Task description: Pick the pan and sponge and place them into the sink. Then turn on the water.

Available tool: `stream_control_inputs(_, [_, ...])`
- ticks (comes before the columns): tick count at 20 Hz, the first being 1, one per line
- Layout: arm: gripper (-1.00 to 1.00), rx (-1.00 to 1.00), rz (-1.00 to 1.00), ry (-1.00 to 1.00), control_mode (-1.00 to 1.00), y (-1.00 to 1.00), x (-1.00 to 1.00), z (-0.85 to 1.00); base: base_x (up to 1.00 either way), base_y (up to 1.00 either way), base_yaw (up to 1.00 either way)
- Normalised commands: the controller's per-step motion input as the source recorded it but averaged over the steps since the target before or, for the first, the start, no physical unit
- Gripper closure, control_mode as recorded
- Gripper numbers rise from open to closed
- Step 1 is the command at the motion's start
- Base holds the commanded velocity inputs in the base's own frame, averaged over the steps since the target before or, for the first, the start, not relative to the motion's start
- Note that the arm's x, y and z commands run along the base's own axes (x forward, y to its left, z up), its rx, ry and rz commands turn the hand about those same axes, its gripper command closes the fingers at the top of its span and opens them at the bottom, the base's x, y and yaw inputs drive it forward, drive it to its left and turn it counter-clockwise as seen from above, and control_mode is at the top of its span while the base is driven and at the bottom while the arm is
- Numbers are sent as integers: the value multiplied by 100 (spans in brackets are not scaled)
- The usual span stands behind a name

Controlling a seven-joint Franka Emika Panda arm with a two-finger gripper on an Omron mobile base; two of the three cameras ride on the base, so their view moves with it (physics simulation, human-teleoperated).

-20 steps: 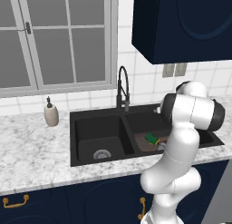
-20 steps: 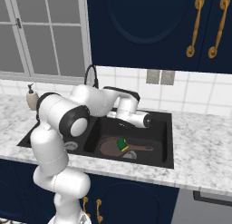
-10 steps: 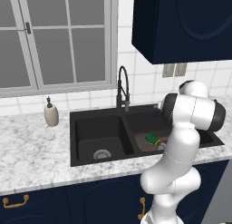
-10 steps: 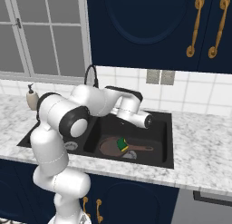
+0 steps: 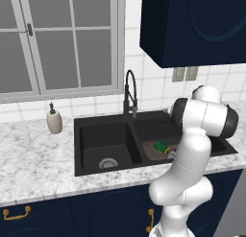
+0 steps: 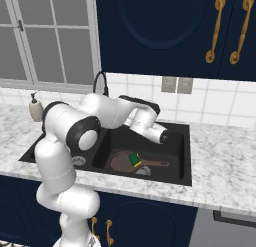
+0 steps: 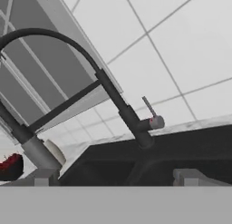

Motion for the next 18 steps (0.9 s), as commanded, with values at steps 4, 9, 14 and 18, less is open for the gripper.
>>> stream_control_inputs(4, [-100,0,0,-5,-100,0,42,-3,0,0,0])
stream_control_inputs(9, [-100,0,0,-1,-100,-1,36,-7,0,0,0])
stream_control_inputs(14, [-100,0,0,-1,-100,0,33,-2,0,0,0])
stream_control_inputs(18, [-100,0,0,-5,-100,0,34,-7,0,0,0])
